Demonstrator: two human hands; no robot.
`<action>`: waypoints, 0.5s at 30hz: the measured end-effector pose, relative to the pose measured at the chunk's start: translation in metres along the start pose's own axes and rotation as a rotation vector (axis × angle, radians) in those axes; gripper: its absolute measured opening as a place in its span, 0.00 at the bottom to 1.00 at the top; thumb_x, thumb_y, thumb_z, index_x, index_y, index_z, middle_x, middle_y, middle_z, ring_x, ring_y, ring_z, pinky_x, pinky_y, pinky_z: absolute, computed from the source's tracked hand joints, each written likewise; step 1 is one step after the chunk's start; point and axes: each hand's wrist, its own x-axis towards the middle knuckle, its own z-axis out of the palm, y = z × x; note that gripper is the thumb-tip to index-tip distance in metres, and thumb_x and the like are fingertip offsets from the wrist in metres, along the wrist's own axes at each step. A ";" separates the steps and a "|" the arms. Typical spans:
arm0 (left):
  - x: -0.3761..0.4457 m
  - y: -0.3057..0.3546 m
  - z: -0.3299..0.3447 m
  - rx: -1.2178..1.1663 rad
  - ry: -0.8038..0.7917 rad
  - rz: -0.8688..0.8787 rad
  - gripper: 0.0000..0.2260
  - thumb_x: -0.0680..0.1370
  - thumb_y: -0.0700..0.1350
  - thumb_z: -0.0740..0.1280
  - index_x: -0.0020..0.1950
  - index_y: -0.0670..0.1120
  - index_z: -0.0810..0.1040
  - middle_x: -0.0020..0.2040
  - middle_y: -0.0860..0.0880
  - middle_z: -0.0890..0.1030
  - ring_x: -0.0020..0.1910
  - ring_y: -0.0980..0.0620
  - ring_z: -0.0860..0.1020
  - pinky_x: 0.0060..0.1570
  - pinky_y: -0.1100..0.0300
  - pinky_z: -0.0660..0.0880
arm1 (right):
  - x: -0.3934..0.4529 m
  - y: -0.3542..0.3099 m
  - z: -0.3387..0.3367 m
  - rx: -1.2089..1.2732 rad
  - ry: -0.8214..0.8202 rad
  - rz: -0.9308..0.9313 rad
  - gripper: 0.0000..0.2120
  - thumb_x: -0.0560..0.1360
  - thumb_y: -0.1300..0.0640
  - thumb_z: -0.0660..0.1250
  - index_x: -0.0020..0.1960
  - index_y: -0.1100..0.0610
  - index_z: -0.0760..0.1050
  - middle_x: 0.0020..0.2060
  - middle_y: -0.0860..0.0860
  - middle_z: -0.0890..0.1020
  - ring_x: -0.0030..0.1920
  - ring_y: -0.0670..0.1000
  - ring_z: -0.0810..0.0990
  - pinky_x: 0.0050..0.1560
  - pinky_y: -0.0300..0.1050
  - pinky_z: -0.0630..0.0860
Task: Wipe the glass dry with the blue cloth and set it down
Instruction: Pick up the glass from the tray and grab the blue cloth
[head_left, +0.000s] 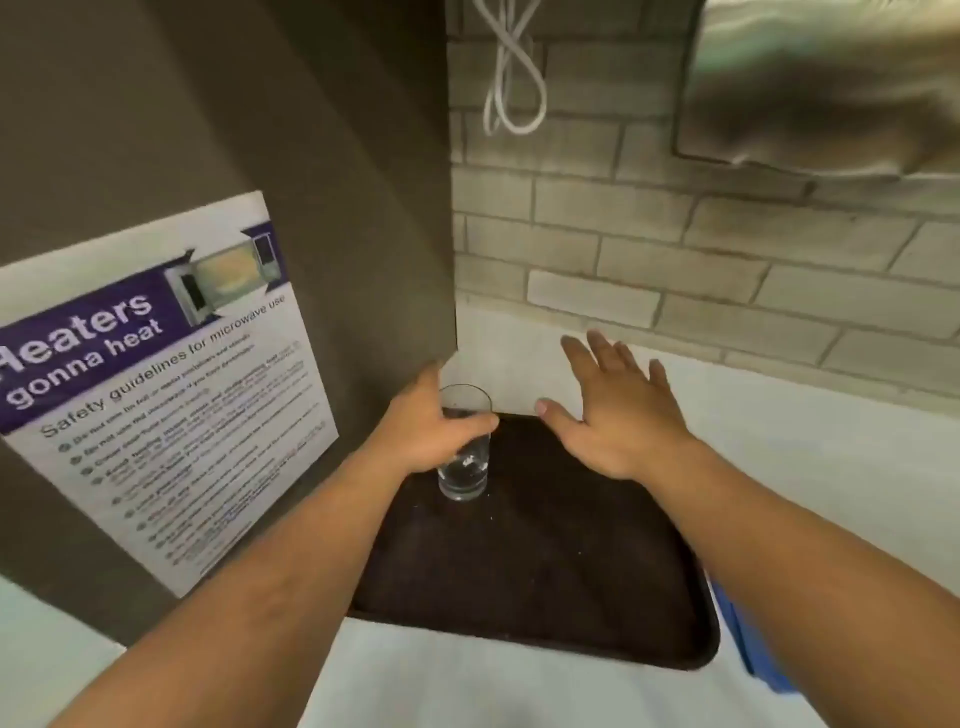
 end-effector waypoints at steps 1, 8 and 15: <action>0.000 -0.010 0.006 -0.078 -0.029 -0.052 0.47 0.71 0.58 0.80 0.84 0.49 0.60 0.77 0.45 0.75 0.74 0.43 0.75 0.67 0.53 0.72 | -0.012 0.004 0.008 0.005 -0.061 0.014 0.40 0.75 0.29 0.50 0.82 0.45 0.45 0.84 0.52 0.49 0.83 0.60 0.49 0.80 0.65 0.47; -0.004 -0.020 0.053 -0.130 0.006 0.018 0.39 0.62 0.63 0.80 0.70 0.54 0.74 0.58 0.58 0.81 0.59 0.52 0.81 0.60 0.51 0.81 | -0.082 0.067 0.062 0.067 -0.208 0.095 0.36 0.78 0.33 0.52 0.82 0.45 0.48 0.84 0.53 0.54 0.82 0.59 0.52 0.79 0.64 0.52; -0.007 0.021 0.123 -0.372 -0.002 0.099 0.25 0.59 0.57 0.81 0.54 0.60 0.78 0.53 0.52 0.85 0.51 0.56 0.84 0.51 0.61 0.80 | -0.115 0.132 0.071 0.173 -0.197 0.177 0.31 0.79 0.49 0.57 0.81 0.50 0.57 0.81 0.56 0.62 0.80 0.59 0.60 0.79 0.58 0.58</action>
